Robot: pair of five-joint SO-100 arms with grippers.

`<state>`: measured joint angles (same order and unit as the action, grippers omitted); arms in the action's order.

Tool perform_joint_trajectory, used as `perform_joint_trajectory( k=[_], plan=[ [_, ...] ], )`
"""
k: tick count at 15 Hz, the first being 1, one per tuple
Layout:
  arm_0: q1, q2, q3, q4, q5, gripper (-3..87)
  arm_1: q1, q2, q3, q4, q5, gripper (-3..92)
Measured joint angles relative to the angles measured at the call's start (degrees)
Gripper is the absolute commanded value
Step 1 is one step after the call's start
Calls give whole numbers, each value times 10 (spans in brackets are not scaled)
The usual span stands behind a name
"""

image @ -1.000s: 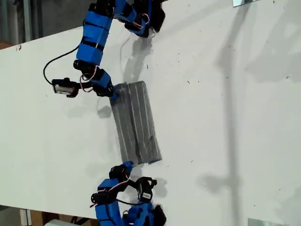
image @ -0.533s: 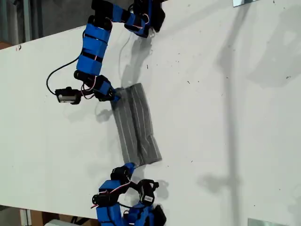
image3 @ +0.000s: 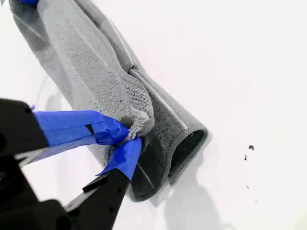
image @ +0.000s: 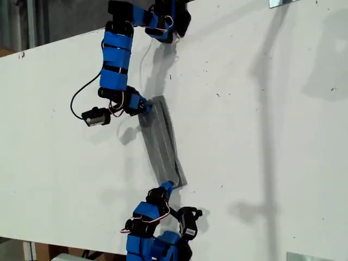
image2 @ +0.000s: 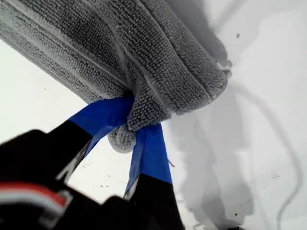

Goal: Grasp corners of a square towel and fold twice.

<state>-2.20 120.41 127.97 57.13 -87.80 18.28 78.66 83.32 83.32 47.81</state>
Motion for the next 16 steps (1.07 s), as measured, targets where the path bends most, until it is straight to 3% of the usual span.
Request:
perform_joint_trajectory(
  k=[1, 2, 3, 5, 9, 12, 16],
  plan=[
    [2, -7, 8, -4, -5, -1, -2, -8, 1, -5, 0, -1],
    [9, -13, 10, -16, -11, 15, -4, -13, 1, -8, 0, 94],
    [17, -16, 10, -24, -18, 112, -4, -16, 1, -8, 0, 272],
    [27, -16, 10, -26, -26, 285, -11, -16, 1, -6, 2, 306],
    [58, -16, 6, -25, -47, 277, -14, -16, 11, 11, 4, 351],
    [85, -14, 4, -23, -63, 267, -8, 0, 44, 12, 7, 453],
    [87, 15, 4, -2, -65, 261, 93, 25, 98, -1, -14, 487]
  ],
)
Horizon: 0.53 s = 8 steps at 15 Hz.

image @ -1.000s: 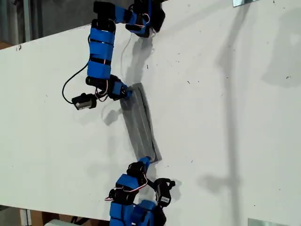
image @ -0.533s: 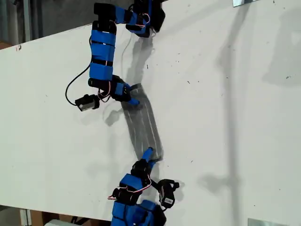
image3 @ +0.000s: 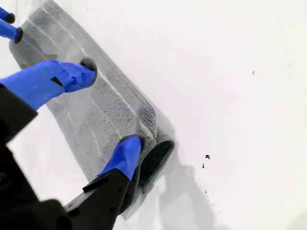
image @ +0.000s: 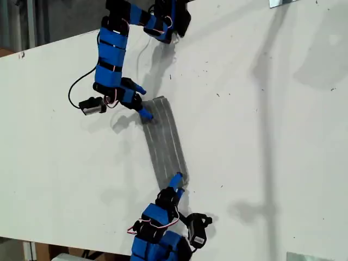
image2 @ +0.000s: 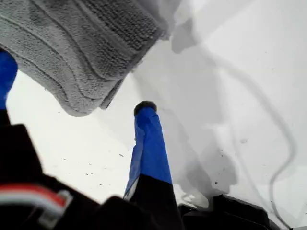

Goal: Grasp corners of a square towel and fold twice.

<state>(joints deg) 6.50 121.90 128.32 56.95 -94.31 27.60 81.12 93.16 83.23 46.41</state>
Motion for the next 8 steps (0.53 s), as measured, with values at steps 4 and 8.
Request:
perform_joint_trajectory(
  k=[4, 8],
  plan=[
    [0, 62, 62, 9, -33, 255, 13, -91, 18, -84, -7, 510],
    [0, 311, 265, 13, -103, 255, -23, -95, 26, -99, 8, 459]
  ],
)
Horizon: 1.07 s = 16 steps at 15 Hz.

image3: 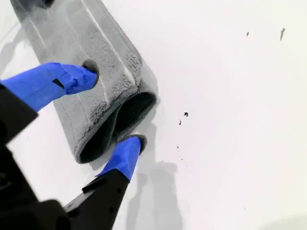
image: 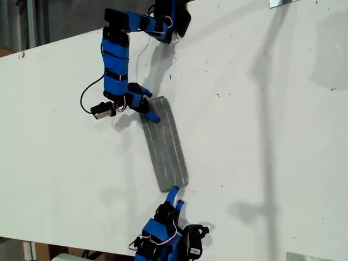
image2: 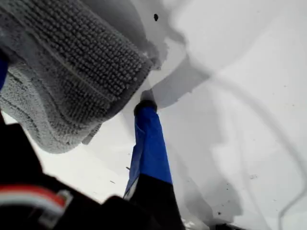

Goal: Grasp corners of a square towel and fold twice.

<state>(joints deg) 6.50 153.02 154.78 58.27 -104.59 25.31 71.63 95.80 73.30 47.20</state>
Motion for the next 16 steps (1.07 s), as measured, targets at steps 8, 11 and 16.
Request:
perform_joint_trajectory(
  k=[8, 11, 16],
  plan=[
    [2, 453, 214, 165, -48, 253, -8, 138, 235, -67, 74, -1],
    [-24, 458, 229, 165, -31, 253, -15, 362, 434, -51, 162, -1],
    [-41, 458, 235, 167, 5, 251, -156, 597, 433, 59, 293, -1]
  ],
)
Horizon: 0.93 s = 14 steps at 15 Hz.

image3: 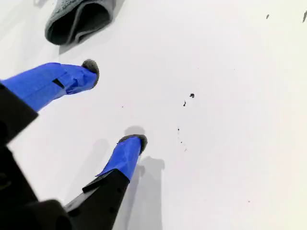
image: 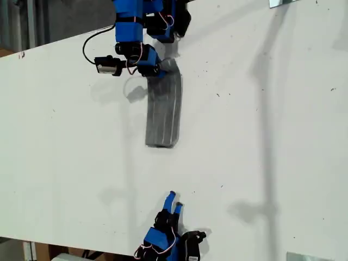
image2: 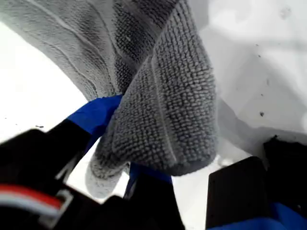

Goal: Grasp corners of a square towel and fold twice.

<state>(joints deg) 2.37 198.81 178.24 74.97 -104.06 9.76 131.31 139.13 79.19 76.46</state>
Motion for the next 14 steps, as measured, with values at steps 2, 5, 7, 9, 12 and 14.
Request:
perform_joint_trajectory(
  k=[2, 5, 7, 9, 12, 14],
  plan=[
    [-4, 0, 0, 1, 30, 251, -1, 9, -64, 11, -4, -1],
    [-4, 0, 0, 3, 56, 250, 18, -123, -227, 11, -76, -1],
    [-4, 0, 0, 4, 89, 249, 24, -272, -382, 30, -117, -1],
    [-4, 0, 0, 7, 134, 247, 28, -414, -535, 54, -147, -1],
    [-4, 0, 1, 7, 169, 243, 30, -527, -684, 57, -196, -1],
    [-4, 0, 1, 4, 239, 233, 26, -537, -708, 37, -233, -1]
  ],
)
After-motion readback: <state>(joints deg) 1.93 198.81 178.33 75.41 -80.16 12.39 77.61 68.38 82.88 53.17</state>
